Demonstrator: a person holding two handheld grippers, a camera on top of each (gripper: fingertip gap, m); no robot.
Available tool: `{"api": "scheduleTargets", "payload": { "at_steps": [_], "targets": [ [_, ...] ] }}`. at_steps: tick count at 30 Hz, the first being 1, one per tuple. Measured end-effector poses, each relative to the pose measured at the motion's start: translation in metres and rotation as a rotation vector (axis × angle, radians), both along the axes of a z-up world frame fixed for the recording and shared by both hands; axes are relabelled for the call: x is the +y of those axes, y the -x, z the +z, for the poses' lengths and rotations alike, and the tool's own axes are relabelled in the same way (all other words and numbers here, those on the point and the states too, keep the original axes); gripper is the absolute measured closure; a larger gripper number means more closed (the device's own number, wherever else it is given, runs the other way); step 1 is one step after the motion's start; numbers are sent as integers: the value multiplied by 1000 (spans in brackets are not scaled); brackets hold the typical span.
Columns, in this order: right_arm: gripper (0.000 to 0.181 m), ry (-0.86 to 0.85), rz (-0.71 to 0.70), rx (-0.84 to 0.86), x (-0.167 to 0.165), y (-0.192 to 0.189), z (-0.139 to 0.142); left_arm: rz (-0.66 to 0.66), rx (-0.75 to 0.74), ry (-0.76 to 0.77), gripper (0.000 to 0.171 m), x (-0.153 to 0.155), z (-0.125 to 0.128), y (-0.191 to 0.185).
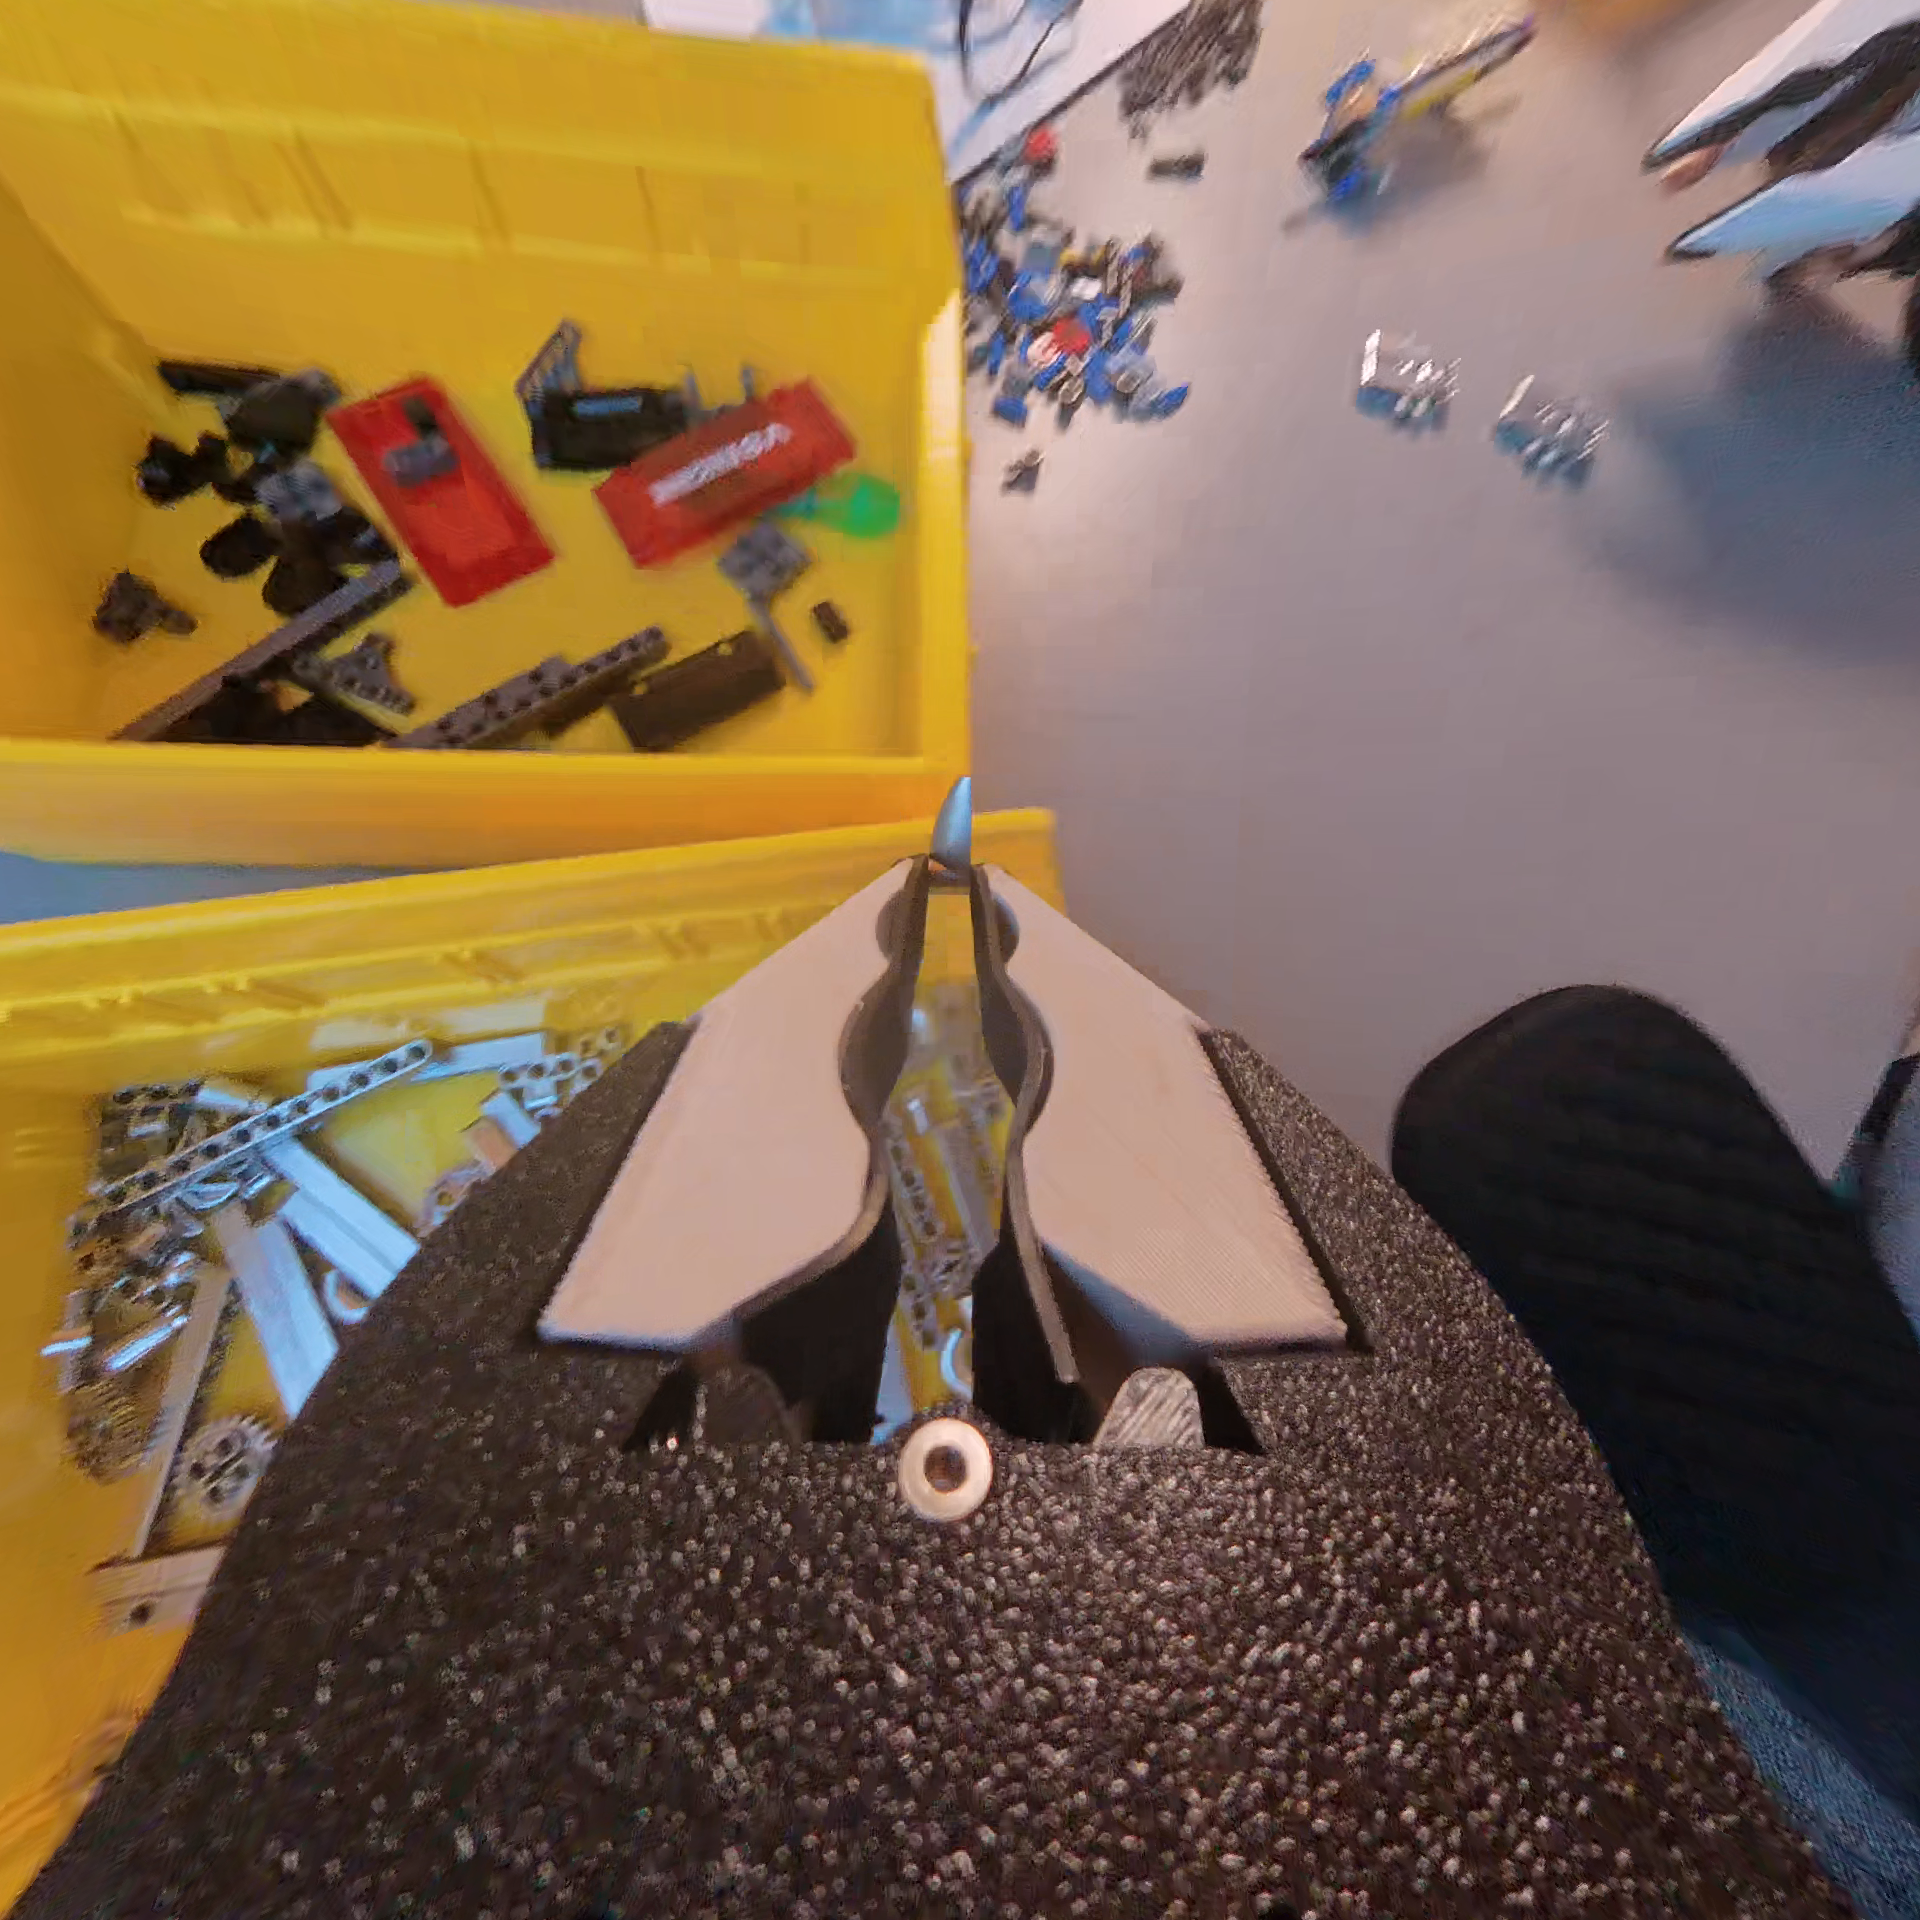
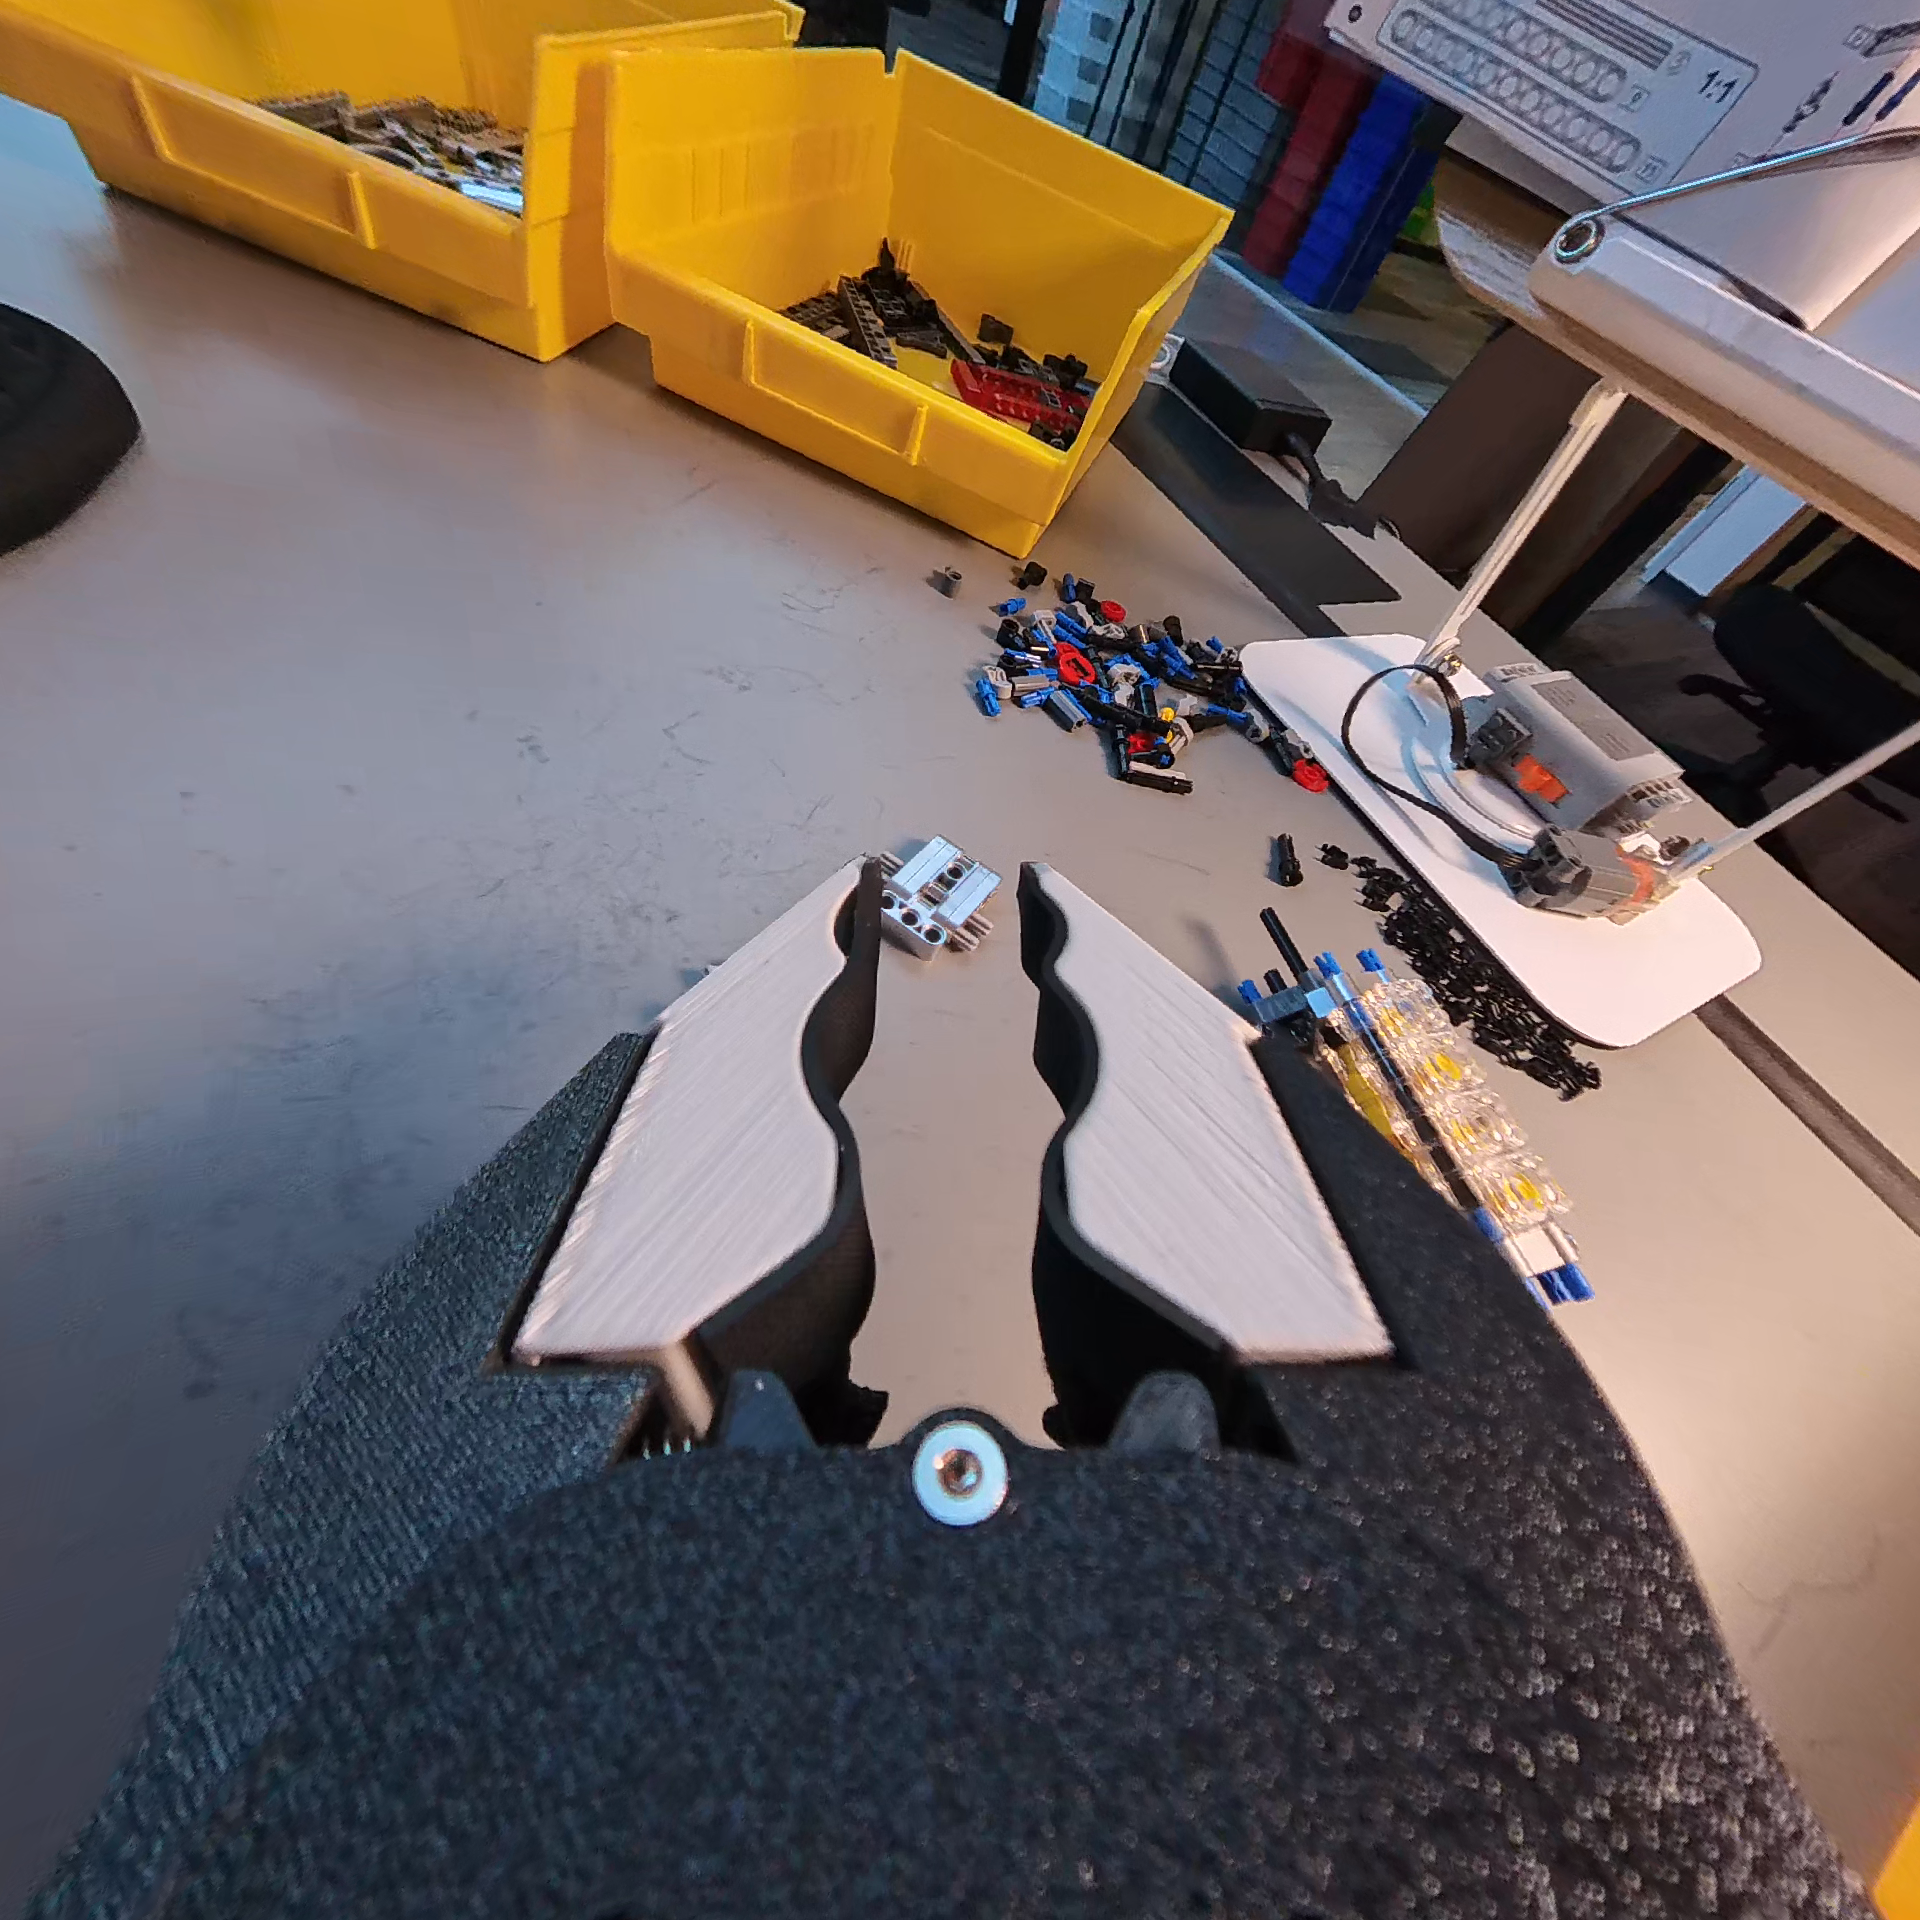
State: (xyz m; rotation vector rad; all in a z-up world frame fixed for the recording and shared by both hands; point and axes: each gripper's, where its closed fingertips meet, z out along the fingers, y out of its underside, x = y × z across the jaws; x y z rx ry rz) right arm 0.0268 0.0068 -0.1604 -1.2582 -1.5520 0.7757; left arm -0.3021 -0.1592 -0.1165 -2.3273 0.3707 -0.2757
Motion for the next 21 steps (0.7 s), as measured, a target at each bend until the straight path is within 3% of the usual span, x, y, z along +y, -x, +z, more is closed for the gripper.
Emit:
{"api": "scheduleTargets", "payload": {
  "at_steps": [4,6,12,16,18,21],
  "targets": [
    [156,-3,15,-2,-5,2,0,-46,-113,-111,165,3,21,-73],
    [155,-3,22,-1,-8,2,0,-99,-43,-84,165,8,1,-111],
    [156,-11,12,-6,-5,1,-1,-317,205,103,164,42,-90,-204],
    [156,-11,-8,-13,3,-3,-2,-428,260,160,162,59,-112,-237],
    [156,-11,-17,-18,7,-5,-3,-430,216,147,153,63,-108,-243],
    [156,-4,-16,-18,8,-7,-2,-336,-71,88,149,72,-83,-253]
  ]
}}
